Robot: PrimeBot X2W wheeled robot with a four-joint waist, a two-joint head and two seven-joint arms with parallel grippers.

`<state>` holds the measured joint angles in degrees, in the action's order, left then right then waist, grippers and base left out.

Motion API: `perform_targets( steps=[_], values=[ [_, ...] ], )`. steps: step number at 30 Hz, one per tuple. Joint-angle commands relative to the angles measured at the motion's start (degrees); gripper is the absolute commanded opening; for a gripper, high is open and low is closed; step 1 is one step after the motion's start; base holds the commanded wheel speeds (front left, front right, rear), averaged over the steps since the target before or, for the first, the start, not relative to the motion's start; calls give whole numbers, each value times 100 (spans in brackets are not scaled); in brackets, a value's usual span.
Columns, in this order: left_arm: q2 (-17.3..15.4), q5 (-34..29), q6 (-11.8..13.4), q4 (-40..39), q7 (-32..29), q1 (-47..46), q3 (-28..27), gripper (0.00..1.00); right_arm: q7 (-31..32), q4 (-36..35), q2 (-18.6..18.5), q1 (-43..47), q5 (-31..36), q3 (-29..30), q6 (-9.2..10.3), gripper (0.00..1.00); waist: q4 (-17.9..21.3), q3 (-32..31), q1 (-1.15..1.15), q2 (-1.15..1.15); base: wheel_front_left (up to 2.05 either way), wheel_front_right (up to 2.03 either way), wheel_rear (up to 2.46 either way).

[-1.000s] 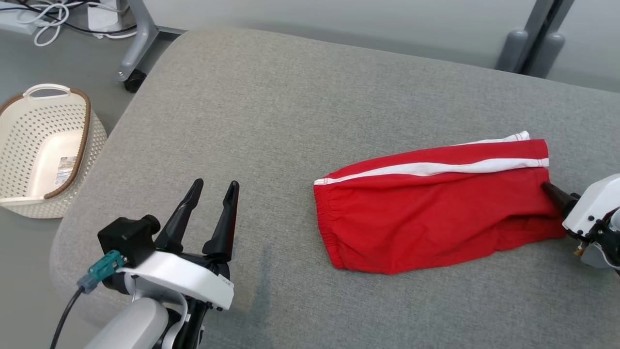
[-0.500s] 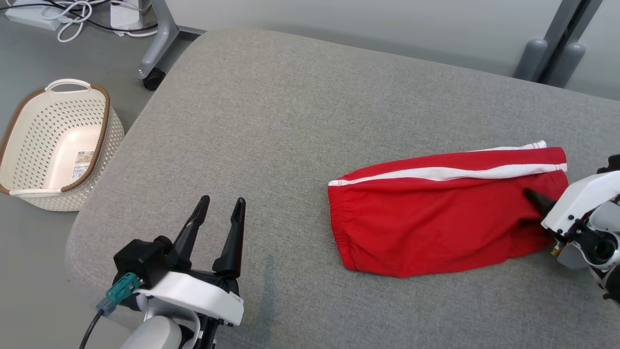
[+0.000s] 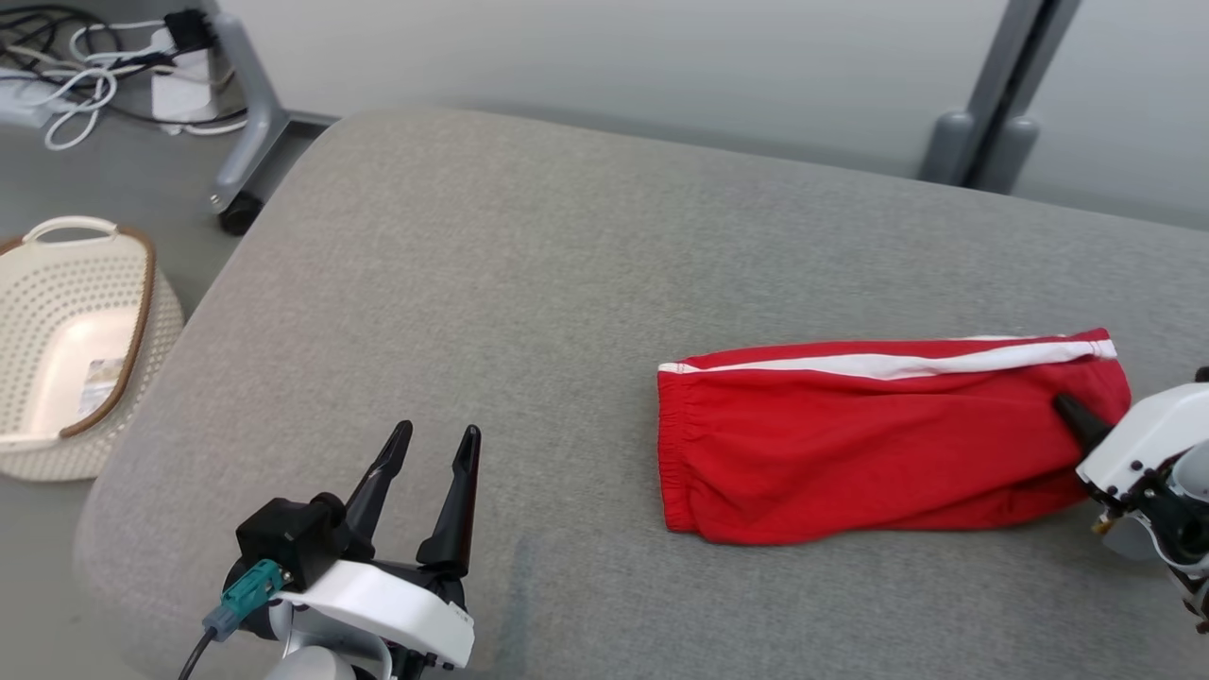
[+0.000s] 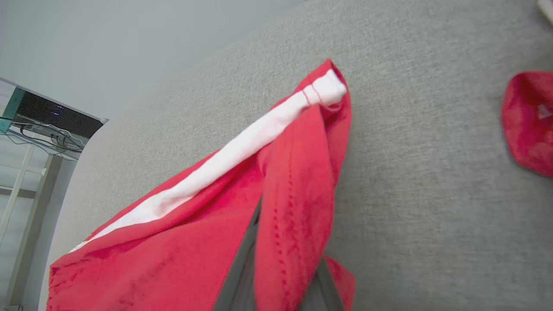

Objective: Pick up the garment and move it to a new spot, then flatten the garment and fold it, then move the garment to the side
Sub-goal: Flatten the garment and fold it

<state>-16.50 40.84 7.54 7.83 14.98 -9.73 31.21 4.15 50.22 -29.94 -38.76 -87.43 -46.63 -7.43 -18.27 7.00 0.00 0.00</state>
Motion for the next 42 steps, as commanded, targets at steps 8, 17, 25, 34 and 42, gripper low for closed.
perform_targets(
  steps=[8, 17, 25, 34, 42],
  values=[
    [-73, -35, 46, -12, -51, 123, 41, 100, -321, -163, -327, 179, 258, -111, -14, 0, 406, -322, 0, 0, 0, 0, 0],
    [-48, 43, 68, 35, -89, 261, 109, 100, -319, -621, -181, -129, 827, -563, -14, 0, 290, -562, 0, 0, 0, 0, 0],
    [-112, 69, 101, 79, -178, 354, 161, 100, 20, -741, 409, -324, 1153, -1064, -14, 0, -47, -791, 0, 0, 0, 0, 0],
    [-75, 92, 110, 144, -250, 306, 230, 100, 541, -357, 922, -489, 1268, -1472, -14, 0, -481, -789, 0, 0, 0, 0, 0],
    [-29, 150, 104, 236, -191, 329, 183, 100, 637, -145, 1193, -498, 1281, -1669, -14, 47, -522, -756, 0, 0, 0, 0, 0]
  ],
)
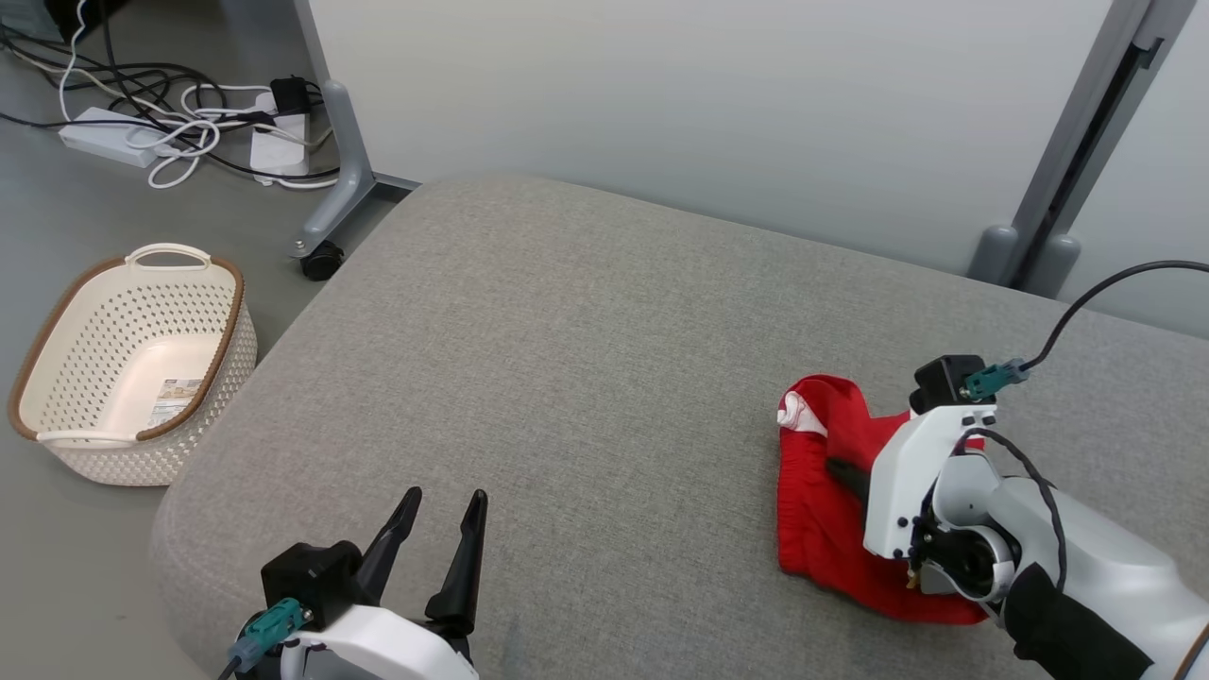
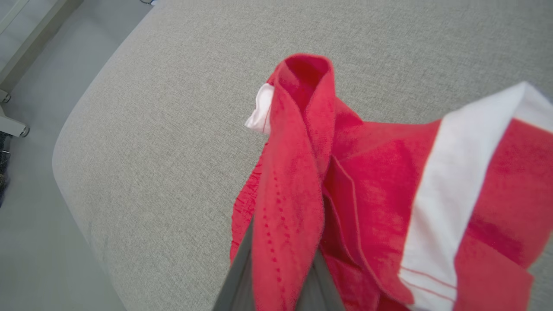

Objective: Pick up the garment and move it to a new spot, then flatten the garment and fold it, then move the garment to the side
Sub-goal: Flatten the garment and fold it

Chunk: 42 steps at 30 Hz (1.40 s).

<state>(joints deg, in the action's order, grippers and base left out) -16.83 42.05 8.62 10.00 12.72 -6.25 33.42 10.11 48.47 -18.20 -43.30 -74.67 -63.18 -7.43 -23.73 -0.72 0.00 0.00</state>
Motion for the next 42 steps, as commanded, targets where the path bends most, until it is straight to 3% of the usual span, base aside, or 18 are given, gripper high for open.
perform_targets(
  steps=[1, 8, 16, 21, 26, 33, 34, 35, 36, 37, 42],
  values=[
    [20, 31, -1, 30, 35, -23, -41, 100, 42, 63, 52, -46, 4, -38, -14, 100, 46, 21, 0, 0, 0, 0, 0],
    [3, 41, 14, 72, 89, 14, -84, 100, -159, -122, 50, -96, 14, -130, -14, 100, 365, -81, 0, 0, 0, 0, 0],
    [-32, 70, 80, -16, 123, 160, -139, 100, -512, -851, -373, -20, 47, -103, -14, 100, 788, -215, 0, 0, 0, 0, 0],
    [-50, 12, 107, -149, 152, 219, -185, 100, -1095, -1325, -926, 128, 78, 204, -13, 100, 1039, -227, 0, 0, 0, 0, 0],
    [-34, -83, 111, -294, 204, 249, -279, 100, -2031, -1263, -1362, 575, 208, 698, -14, 100, 1125, -226, 0, 0, 0, 0, 0],
    [-25, -205, 121, -438, 237, 341, -442, 100, -2369, -1122, -1339, 1128, 385, 1080, -14, 100, 1173, -149, 0, 0, 0, 0, 0],
    [-17, -217, 110, -447, 240, 337, -453, 100, -2334, -1091, -1316, 1141, 438, 1085, -14, 91, 1166, -136, 0, 0, 0, 0, 0],
    [-8, -243, 93, -452, 242, 332, -454, 100, -2270, -1047, -1299, 1142, 504, 1070, -14, 45, 1150, -125, 0, 0, 0, 0, 0],
    [1, -255, 75, -456, 241, 318, -446, 100, -2219, -1024, -1253, 1125, 518, 1069, -14, 9, 1126, -101, 0, 0, 0, 0, 0],
    [14, -274, 55, -454, 242, 292, -437, 100, -2130, -1017, -1193, 1102, 528, 1059, -14, 0, 1096, -69, 0, 0, 0, 0, 0],
    [66, -344, -10, -398, 247, 144, -399, 100, -1693, -893, -1057, 898, 710, 895, -13, 0, 847, 126, 0, 0, 0, 0, 0]
  ],
)
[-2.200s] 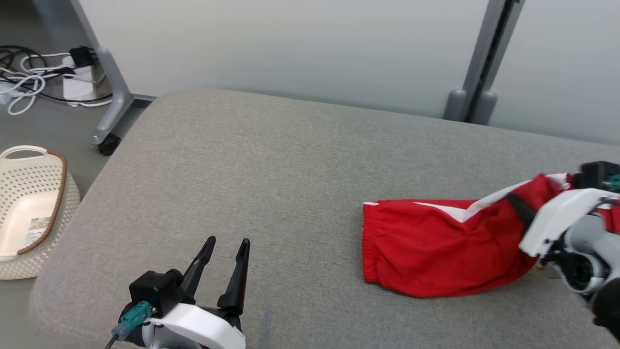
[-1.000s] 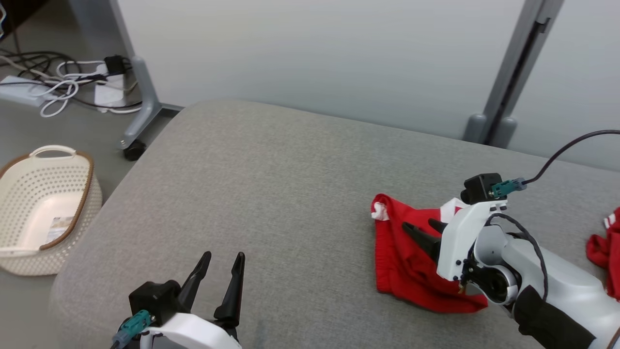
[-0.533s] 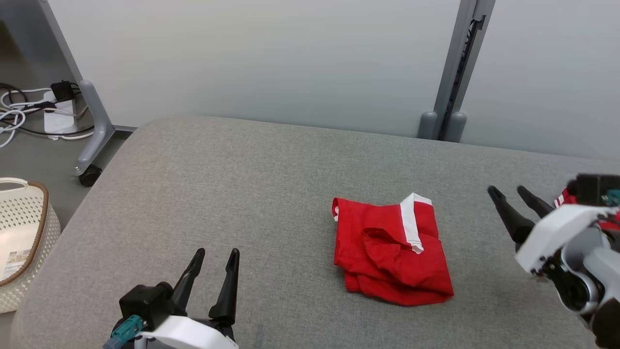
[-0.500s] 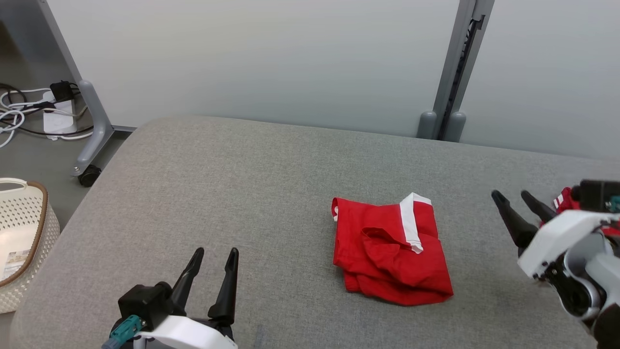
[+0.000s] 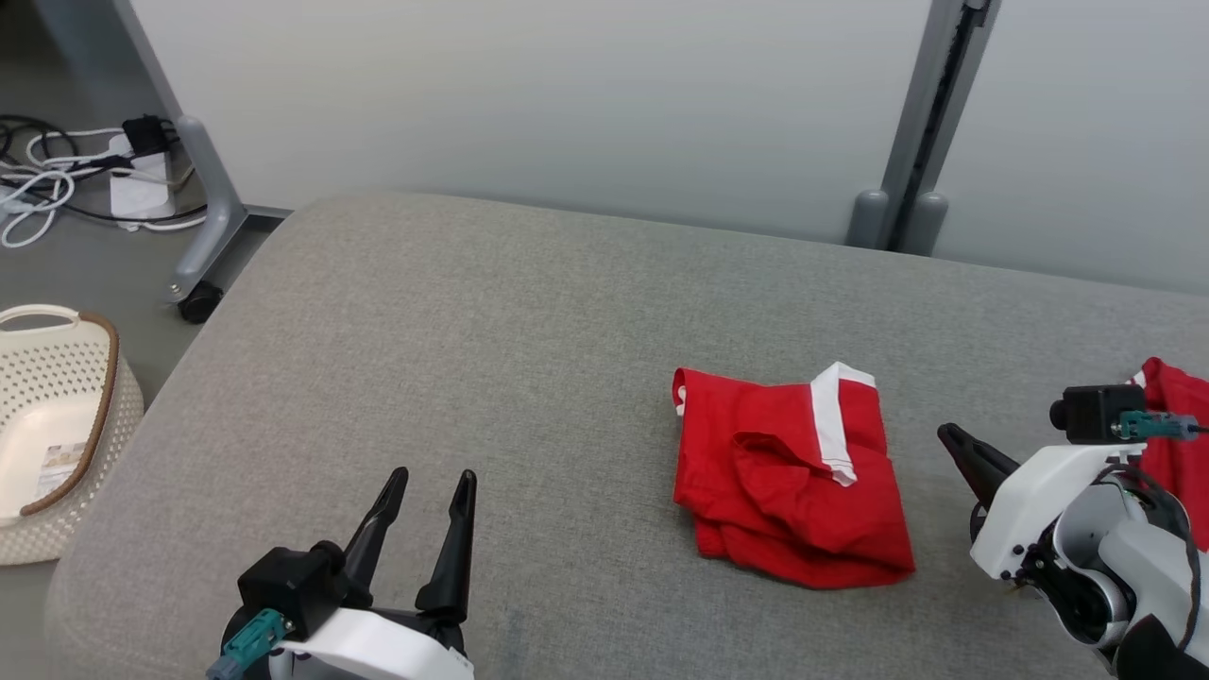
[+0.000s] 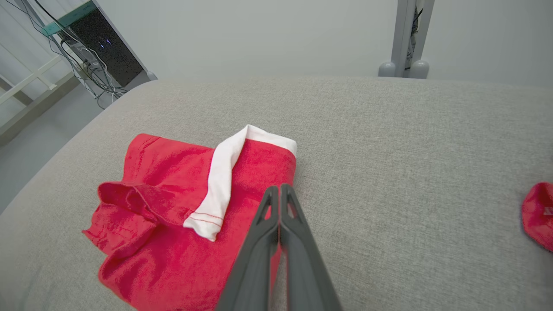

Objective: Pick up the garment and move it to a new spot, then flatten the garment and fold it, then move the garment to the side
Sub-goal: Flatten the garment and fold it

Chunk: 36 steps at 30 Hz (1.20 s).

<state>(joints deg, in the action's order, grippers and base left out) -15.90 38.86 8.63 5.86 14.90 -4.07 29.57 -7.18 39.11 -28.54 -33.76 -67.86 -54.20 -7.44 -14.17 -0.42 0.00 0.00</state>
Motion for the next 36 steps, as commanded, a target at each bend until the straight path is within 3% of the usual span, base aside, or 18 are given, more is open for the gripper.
perform_targets(
  steps=[1, 8, 25, 36],
  values=[
    [-10, -42, -22, 29, 29, -100, -9, 100, 133, 105, 26, -88, 30, -32, -12, 0, -169, 140, 0, 0, 0, 0, 0],
    [52, -69, -113, 165, 31, -223, -4, 100, 791, 587, 240, -224, -121, -189, -12, 0, -606, 361, 0, 0, 0, 0, 0],
    [153, -114, -251, 396, 23, -376, 92, 100, 870, 630, 445, -1072, -272, -259, -13, 0, -1322, 609, 0, 0, 0, 0, 0],
    [179, -149, -279, 494, 28, -406, 25, 100, 555, 363, 800, -1429, -258, -582, -12, 0, -1276, 532, 0, 0, 0, 0, 0]
  ],
)
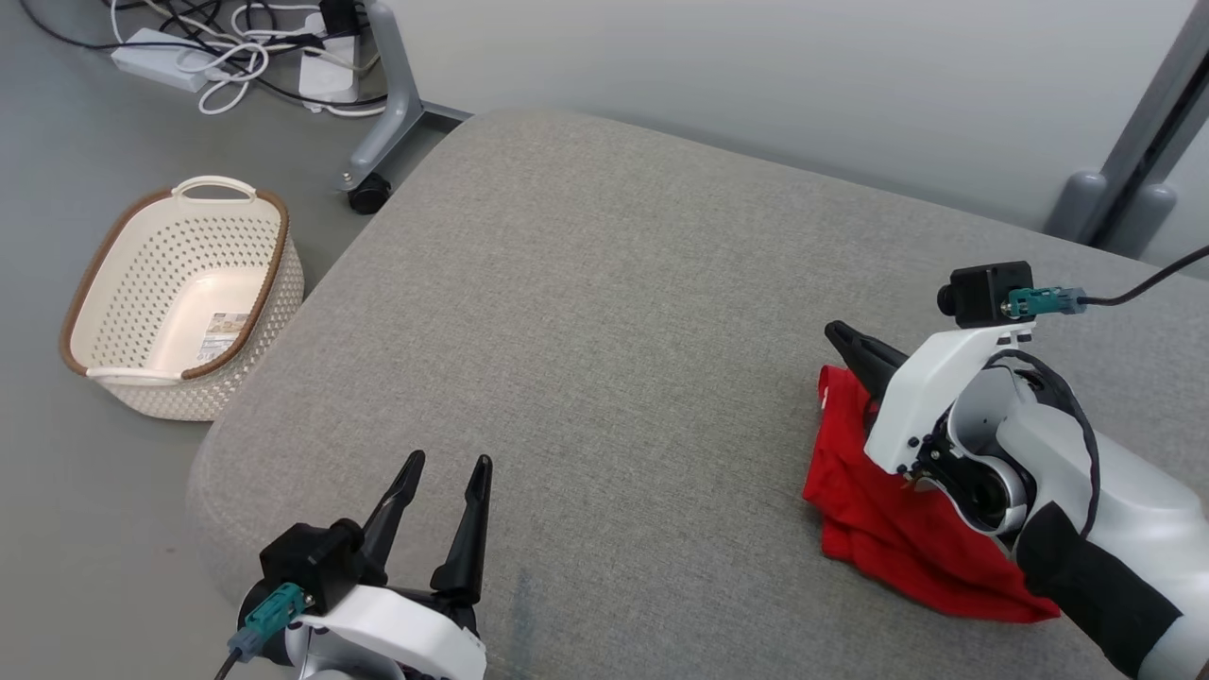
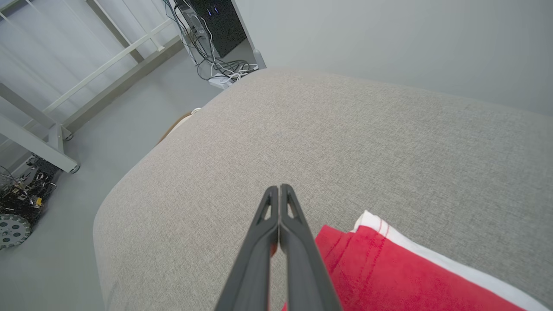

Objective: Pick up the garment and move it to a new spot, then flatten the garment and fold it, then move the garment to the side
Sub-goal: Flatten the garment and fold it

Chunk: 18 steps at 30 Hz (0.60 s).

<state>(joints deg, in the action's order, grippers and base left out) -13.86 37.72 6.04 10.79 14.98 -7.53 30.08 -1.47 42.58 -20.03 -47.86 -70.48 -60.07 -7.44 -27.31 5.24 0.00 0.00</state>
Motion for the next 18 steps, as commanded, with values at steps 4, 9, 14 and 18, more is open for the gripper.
perform_targets(
  steps=[4, 9, 14, 18],
  values=[
    [-46, -45, 4, -14, 22, 40, -53, 100, -296, -226, -211, 23, 9, -29, -13, 0, 271, -177, 0, 0, 0, 0, 0],
    [-62, -48, 51, -59, 23, 139, -63, 100, -536, -400, -599, 214, 6, -4, -12, 0, 626, -368, 0, 0, 0, 0, 0],
    [-78, -24, 82, -90, 23, 254, -85, 100, -687, -463, -984, 496, -83, 131, -13, 0, 949, -480, 0, 0, 0, 0, 0],
    [-68, -19, 105, -134, 24, 268, -104, 100, -645, -519, -1133, 786, -170, 177, -13, 0, 1141, -488, 0, 0, 0, 0, 0]
  ],
)
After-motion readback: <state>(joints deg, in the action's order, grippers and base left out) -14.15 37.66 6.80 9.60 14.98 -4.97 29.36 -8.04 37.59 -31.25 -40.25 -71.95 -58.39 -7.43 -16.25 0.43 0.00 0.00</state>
